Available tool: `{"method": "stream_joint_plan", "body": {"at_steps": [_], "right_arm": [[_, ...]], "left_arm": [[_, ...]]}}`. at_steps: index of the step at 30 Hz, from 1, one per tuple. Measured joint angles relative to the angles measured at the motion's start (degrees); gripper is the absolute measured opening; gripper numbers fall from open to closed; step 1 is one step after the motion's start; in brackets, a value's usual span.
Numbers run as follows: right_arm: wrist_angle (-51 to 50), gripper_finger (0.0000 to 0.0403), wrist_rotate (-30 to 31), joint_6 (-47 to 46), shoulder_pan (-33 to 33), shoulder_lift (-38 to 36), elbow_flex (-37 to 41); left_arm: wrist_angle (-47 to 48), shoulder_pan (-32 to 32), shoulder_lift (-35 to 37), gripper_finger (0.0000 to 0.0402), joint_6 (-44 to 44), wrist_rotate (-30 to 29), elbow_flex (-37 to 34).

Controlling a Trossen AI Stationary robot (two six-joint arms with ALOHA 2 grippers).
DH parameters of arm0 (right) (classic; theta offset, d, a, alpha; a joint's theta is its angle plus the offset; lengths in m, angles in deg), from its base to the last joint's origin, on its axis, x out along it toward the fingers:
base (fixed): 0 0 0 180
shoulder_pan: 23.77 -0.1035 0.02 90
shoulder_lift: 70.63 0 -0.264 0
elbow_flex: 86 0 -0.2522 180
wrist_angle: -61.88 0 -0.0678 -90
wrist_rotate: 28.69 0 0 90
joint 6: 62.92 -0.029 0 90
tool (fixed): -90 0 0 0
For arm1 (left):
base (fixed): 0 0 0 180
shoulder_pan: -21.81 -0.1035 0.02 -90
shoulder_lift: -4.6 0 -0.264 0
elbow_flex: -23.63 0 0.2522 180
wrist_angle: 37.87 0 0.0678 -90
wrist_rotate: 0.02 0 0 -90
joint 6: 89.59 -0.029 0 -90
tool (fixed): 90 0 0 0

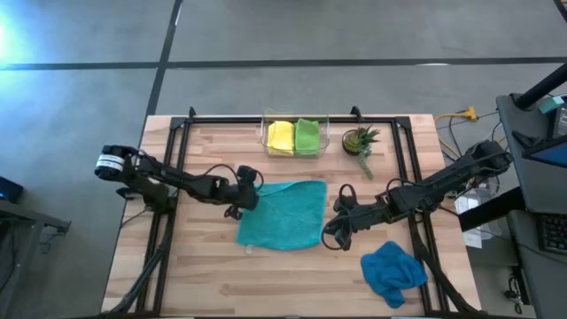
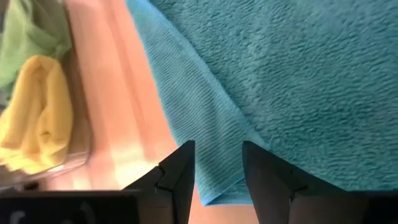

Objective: Fold microfiber towels
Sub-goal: Fold the light blue microfiber towel

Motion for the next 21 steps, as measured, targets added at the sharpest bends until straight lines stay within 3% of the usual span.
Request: {"method": "stream_joint_plan", "body": {"at_steps": [4,21], "right_arm": [[0.0,0.0123,0.0,0.0,0.0,0.0,0.1],[-0.3,0.0123,0.0,0.7,0.0,0.0,0.1]], "left_arm": [[1.5,-0.1,0.0,0.0118,0.0,3.1,0.4],[6.0,-0.2,0.0,0.0118,0.0,5.9,1.9]]}}
